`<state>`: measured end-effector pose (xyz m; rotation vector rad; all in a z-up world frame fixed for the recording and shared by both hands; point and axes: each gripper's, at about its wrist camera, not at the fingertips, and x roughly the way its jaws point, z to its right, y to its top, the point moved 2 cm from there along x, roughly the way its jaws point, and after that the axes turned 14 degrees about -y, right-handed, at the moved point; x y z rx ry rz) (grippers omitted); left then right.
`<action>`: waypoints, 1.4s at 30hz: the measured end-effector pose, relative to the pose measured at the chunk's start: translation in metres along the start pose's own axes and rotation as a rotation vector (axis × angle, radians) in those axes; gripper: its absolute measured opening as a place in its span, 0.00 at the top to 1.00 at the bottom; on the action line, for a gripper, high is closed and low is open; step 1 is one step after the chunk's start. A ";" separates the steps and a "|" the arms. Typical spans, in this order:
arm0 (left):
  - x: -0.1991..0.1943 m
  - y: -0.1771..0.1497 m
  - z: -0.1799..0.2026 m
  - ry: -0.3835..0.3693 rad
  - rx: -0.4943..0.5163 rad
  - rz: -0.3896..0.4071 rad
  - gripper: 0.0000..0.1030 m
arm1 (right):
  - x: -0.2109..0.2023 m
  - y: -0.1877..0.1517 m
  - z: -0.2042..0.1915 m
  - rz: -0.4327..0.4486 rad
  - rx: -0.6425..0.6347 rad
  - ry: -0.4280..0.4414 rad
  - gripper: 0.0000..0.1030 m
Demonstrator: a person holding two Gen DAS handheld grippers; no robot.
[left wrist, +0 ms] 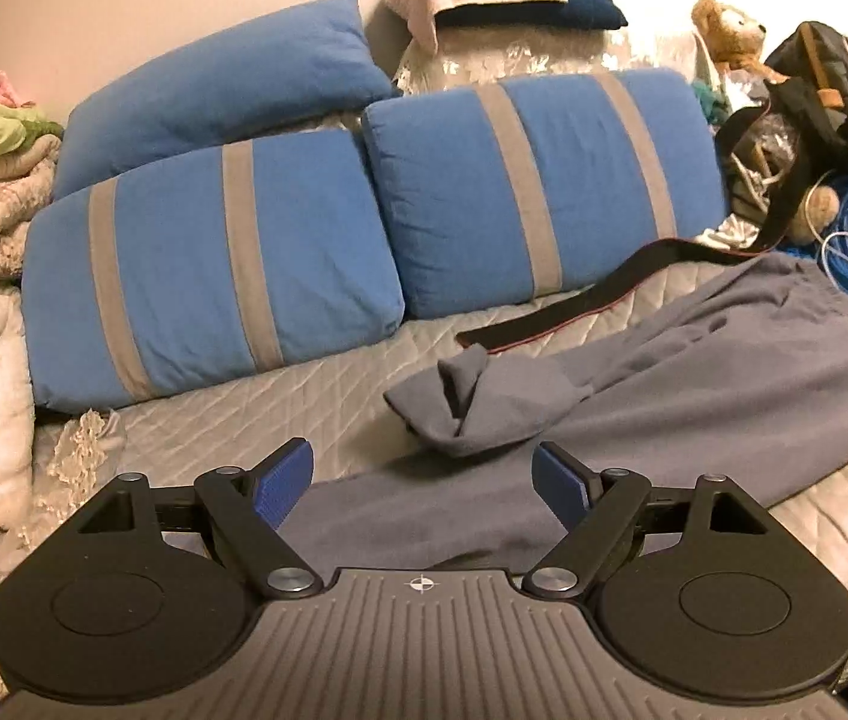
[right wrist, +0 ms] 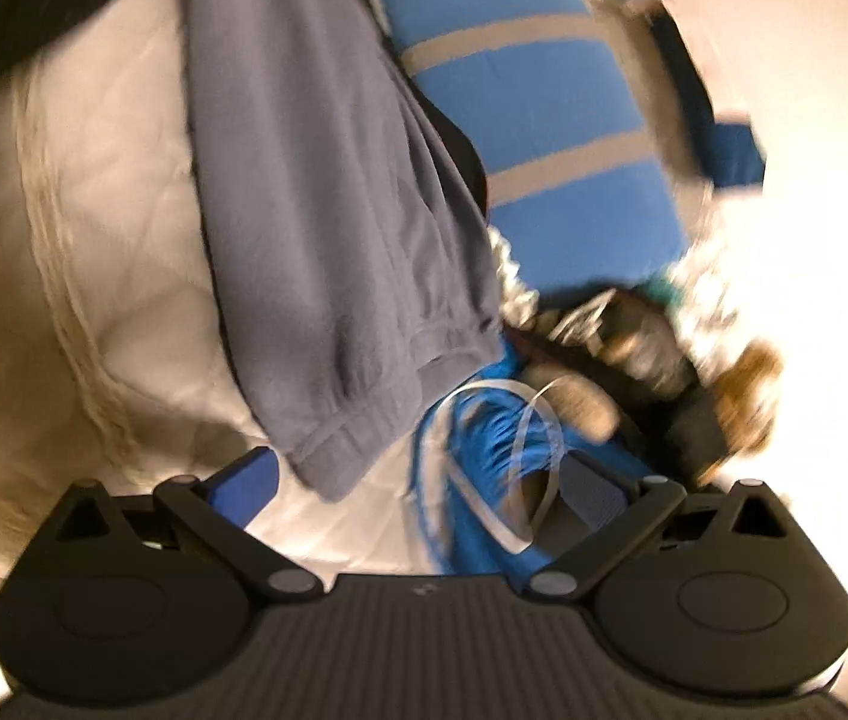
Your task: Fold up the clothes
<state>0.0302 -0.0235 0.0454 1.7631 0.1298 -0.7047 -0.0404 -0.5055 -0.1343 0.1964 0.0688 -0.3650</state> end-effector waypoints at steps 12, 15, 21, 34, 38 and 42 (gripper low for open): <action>0.007 -0.016 0.003 -0.014 0.033 -0.040 0.22 | 0.004 -0.001 -0.028 0.202 -0.188 -0.134 0.03; 0.008 -0.021 0.008 -0.027 0.067 -0.050 0.22 | 0.002 0.002 -0.031 0.253 -0.168 -0.124 0.06; 0.015 -0.031 0.039 -0.084 0.220 -0.073 0.22 | 0.010 0.008 -0.024 0.183 -0.160 -0.070 0.94; 0.066 -0.061 0.160 -0.090 0.622 -0.090 0.22 | 0.023 0.036 0.072 0.085 0.006 0.144 0.99; 0.094 -0.069 0.196 -0.062 0.705 -0.098 0.22 | 0.027 0.045 0.098 0.060 0.064 0.197 0.99; 0.122 -0.072 0.217 0.029 0.785 -0.081 0.22 | 0.027 0.050 0.112 0.038 0.104 0.250 0.99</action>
